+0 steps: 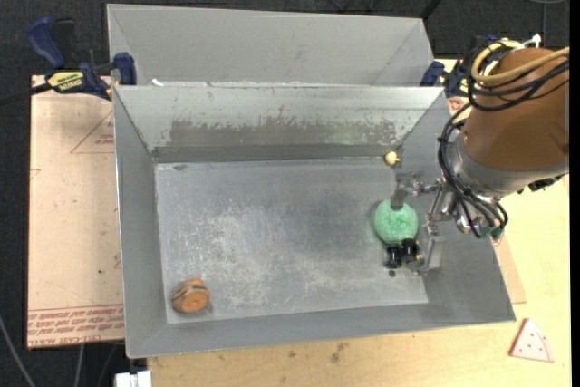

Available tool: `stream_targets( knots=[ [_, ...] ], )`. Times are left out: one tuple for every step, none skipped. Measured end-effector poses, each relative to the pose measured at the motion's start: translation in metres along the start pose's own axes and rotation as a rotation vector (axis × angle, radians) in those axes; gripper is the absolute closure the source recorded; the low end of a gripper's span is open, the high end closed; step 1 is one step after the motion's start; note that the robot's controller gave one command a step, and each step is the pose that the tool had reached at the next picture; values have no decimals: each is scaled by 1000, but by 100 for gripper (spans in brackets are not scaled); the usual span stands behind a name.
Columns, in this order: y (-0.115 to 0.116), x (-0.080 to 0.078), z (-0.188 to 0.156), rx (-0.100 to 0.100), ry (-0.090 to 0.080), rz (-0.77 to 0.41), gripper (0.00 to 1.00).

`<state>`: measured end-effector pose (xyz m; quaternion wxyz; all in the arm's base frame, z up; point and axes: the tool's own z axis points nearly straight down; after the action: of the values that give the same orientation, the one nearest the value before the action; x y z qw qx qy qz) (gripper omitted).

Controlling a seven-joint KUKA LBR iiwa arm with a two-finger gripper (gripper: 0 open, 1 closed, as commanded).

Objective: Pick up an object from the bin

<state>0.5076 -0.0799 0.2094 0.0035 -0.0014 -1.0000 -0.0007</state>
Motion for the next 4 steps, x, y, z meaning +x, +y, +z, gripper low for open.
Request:
stream_targets(
  knots=[
    [0,-2,-4,1,-8,-3,0],
    [-2,-12,45,2,-16,-31,0],
    [3,-11,84,0,-7,-25,0],
    [-14,-19,93,-1,-9,45,0]
  ],
)
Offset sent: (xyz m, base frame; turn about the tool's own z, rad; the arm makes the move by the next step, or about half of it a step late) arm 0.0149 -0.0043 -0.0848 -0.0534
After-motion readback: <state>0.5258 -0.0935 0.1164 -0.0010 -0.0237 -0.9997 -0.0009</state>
